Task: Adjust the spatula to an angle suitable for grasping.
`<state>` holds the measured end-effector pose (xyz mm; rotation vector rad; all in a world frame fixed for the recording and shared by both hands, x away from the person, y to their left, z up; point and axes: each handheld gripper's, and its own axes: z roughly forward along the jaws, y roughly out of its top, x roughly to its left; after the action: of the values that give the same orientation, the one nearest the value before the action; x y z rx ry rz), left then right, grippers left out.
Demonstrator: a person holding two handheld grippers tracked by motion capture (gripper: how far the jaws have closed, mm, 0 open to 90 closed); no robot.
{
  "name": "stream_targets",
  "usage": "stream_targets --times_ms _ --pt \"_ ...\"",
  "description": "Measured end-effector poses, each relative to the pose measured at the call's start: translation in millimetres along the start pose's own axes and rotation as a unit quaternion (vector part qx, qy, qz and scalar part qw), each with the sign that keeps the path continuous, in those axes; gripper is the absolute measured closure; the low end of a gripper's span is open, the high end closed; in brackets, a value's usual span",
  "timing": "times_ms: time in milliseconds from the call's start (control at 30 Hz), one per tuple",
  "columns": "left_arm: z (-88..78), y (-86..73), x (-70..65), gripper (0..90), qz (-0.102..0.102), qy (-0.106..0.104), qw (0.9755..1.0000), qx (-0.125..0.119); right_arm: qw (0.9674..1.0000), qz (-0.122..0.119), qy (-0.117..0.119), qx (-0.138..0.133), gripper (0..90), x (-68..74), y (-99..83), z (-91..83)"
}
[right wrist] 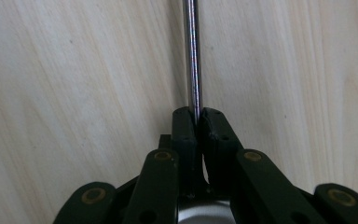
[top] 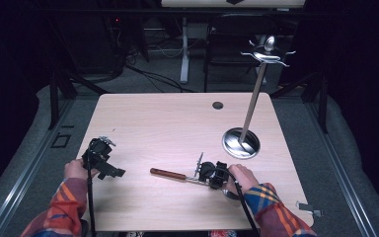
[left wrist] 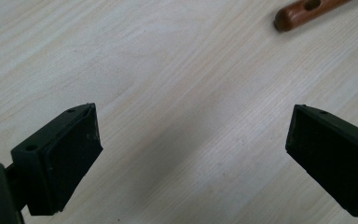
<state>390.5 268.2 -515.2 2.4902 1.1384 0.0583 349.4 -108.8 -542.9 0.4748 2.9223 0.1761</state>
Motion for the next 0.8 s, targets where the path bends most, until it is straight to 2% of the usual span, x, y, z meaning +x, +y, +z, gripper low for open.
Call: stream_targets --times_ms 233,333,567,800 --pt "0.4 1.6 -0.3 3.1 0.003 0.0 1.0 0.003 0.9998 0.016 -0.009 0.011 83.9 -4.3 -12.2 -2.0" --pt "-0.5 0.9 0.0 3.0 0.003 0.001 1.0 0.001 0.9994 0.032 -0.008 0.01 83.8 -7.1 -18.8 -2.0" --pt "-0.1 1.6 0.2 3.1 0.004 0.001 1.0 0.003 0.9985 0.048 -0.011 0.022 83.8 -12.1 -31.5 -4.3" --pt "-1.1 0.8 0.6 3.1 0.002 0.003 1.0 0.001 0.9962 0.081 -0.014 0.027 83.8 -19.0 -46.6 -5.1"
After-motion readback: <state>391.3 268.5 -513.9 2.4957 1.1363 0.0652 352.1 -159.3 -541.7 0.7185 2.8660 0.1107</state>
